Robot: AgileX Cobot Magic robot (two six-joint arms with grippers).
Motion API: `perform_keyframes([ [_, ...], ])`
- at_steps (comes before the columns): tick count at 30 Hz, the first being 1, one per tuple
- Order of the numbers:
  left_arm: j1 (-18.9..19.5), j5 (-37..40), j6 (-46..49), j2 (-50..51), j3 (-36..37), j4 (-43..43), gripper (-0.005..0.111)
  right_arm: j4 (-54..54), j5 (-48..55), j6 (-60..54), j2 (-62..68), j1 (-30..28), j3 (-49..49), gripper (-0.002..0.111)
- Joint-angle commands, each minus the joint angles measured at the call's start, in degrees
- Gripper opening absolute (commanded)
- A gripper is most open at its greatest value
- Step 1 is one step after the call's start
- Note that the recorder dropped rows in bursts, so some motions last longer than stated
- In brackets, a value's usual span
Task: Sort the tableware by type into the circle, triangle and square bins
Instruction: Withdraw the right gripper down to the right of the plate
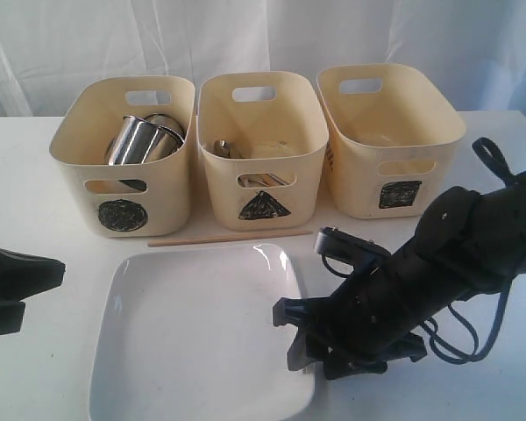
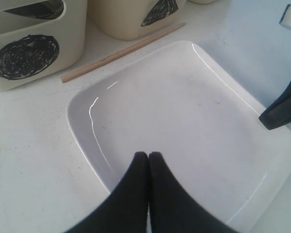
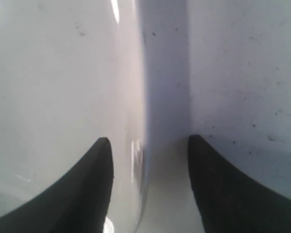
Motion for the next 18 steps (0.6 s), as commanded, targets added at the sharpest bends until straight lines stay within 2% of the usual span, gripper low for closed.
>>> perform_keyframes([
  [1, 0.08, 0.66, -0.20, -0.39, 0.23, -0.75, 0.000, 4.48, -1.70, -5.44, 2.00, -0.30, 0.20, 0.047],
  [8, 0.08, 0.66, -0.20, -0.39, 0.23, -0.75, 0.000, 13.46, -1.90, -12.72, 5.12, -0.30, 0.20, 0.047],
  [10, 0.08, 0.66, -0.20, -0.39, 0.23, -0.75, 0.000, 13.82, -2.26, -13.00, 5.87, -0.30, 0.20, 0.042],
  [13, 0.08, 0.66, -0.20, -0.39, 0.23, -0.75, 0.000, 13.80, -3.43, -13.00, 6.63, -0.30, 0.20, 0.027],
  [17, 0.08, 0.66, -0.10, -0.39, 0.23, -0.75, 0.000, 13.80, -4.75, -14.14, 6.87, -0.30, 0.20, 0.002],
  [18, 0.08, 0.66, -0.10, -0.39, 0.23, -0.75, 0.000, 13.80, -5.05, -14.39, 6.87, -0.30, 0.20, 0.000],
])
